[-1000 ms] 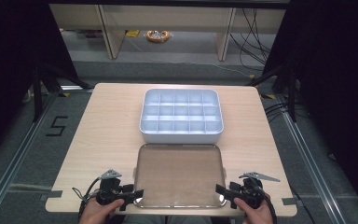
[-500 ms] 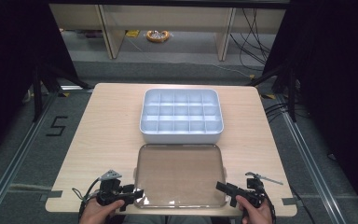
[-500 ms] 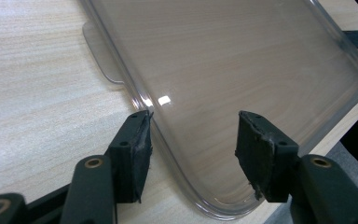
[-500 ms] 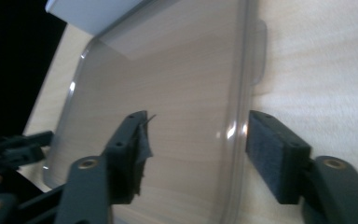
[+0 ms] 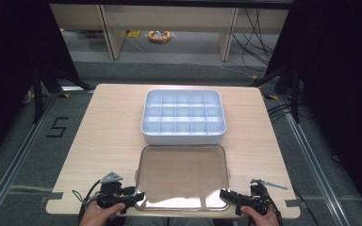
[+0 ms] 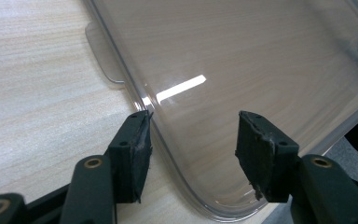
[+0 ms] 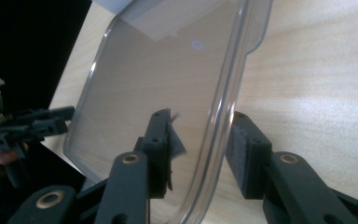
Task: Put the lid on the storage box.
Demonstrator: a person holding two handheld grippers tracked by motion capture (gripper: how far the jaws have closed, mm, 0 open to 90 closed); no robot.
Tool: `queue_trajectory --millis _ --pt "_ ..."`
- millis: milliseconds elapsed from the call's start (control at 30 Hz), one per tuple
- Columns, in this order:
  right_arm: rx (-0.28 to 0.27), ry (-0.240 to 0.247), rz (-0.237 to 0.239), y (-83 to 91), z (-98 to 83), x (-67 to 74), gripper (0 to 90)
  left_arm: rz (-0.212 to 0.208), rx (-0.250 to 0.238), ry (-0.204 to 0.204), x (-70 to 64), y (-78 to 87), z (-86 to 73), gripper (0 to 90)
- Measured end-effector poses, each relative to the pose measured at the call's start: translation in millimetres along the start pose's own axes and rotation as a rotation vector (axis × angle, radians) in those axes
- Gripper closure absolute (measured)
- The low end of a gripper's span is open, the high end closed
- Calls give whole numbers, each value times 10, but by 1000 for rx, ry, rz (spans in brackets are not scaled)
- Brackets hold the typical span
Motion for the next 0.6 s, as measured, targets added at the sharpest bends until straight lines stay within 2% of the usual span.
queue_trajectory --millis 33,100,133,167,200,267,300,333,367,467,533,567,600 --pt "0 0 0 0 0 0 636 -1 -3 5 0 -1 -2 440" --pt "-12 94 17 14 13 16 636 -3 -1 2 -1 0 0 423" --pt "-5 170 25 40 28 45 635 -5 1 -3 -2 1 1 407" --pt "-5 170 25 40 28 45 635 -3 11 -30 13 11 1 407" --pt "-25 278 49 71 57 82 636 -4 -2 -2 -6 1 -2 397" --pt "-23 292 49 83 61 128 636 -6 -2 5 -4 1 -1 390" --pt "-27 331 57 96 79 180 637 -8 -3 16 -4 0 -2 377" --pt "-13 308 56 106 69 234 637 -7 -4 15 -2 0 -2 377" --pt "-25 351 58 106 88 223 637 -6 -6 11 -1 1 -3 377" --pt "-24 341 67 108 78 260 637 -2 -8 21 -7 -4 1 368" --pt "-30 355 74 109 85 254 638 -7 -7 37 4 -3 2 365" --pt "-14 384 75 125 95 250 639 -9 -3 44 13 2 3 358" --pt "-14 384 75 125 95 250 639 -11 -3 58 14 0 6 358"
Point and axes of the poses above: each handheld gripper's, and its own axes: y roughly backward along the jaws, z roughly out of its top, x roughly to its left, the point moved 1 cm from there along -y, roughly forward along the jaws, and after that the axes turned 13 degrees about z, right-handed, at the moved point
